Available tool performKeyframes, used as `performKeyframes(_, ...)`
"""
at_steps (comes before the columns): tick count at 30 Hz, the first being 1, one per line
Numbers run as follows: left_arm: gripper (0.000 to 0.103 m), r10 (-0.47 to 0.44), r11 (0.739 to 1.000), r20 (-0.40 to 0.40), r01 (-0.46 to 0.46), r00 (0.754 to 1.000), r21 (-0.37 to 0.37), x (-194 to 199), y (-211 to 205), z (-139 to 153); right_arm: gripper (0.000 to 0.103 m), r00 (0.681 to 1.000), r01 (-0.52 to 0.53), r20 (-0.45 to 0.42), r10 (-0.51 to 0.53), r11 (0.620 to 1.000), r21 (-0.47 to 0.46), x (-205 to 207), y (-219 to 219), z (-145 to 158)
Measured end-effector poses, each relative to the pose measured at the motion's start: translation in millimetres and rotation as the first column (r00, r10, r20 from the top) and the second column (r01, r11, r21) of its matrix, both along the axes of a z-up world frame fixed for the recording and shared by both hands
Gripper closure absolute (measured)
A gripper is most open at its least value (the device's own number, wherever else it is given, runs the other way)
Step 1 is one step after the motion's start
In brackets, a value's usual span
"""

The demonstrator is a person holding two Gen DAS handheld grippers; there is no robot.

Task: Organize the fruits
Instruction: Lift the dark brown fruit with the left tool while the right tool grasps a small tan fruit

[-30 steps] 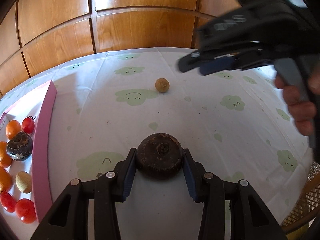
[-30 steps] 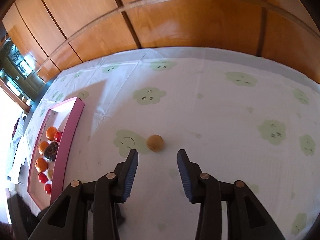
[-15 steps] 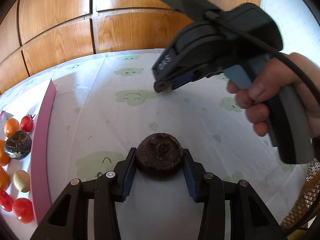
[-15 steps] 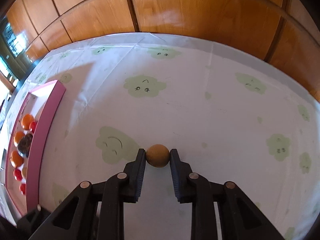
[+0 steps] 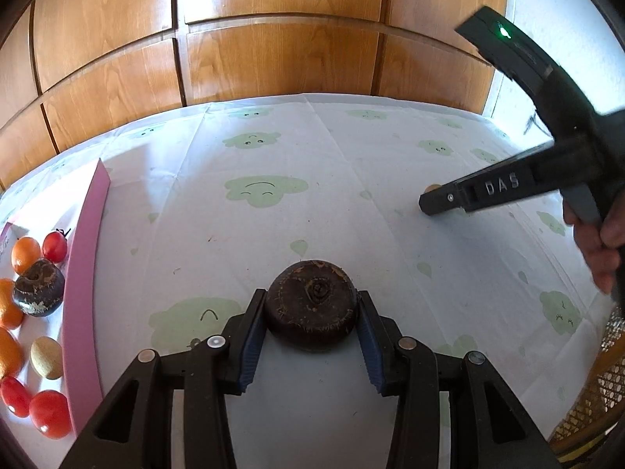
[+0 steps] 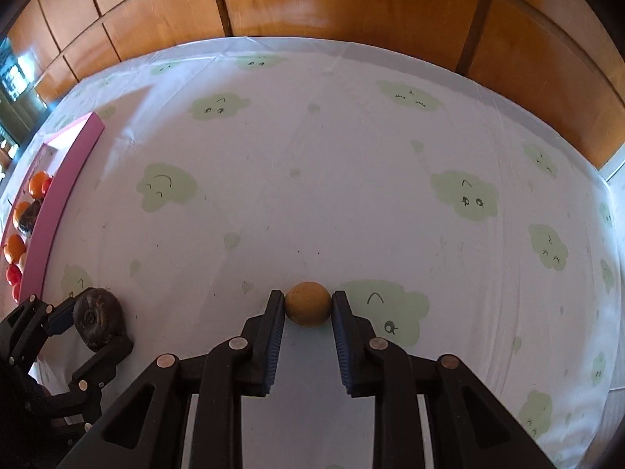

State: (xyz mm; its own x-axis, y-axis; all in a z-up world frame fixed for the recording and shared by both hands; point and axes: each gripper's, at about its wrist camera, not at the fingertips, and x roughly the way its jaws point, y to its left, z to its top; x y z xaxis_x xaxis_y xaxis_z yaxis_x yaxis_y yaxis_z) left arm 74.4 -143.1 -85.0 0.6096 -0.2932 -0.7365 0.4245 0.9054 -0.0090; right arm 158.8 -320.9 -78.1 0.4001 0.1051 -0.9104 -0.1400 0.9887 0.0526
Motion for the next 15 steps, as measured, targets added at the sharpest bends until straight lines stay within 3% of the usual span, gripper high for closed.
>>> performKeyframes(5,0.059,0.019,1.000,-0.020,-0.019,1.000,0.004,-3,2,9,0.079,1.000,0.011,0.004,-0.011,1.000,0.016,0,-4,-2)
performKeyframes(15,0.059,0.070,0.997,0.108,-0.066,0.992,-0.038,-32,20,66,0.079,1.000,0.010,0.015,-0.010,1.000,-0.004,0,2,-5)
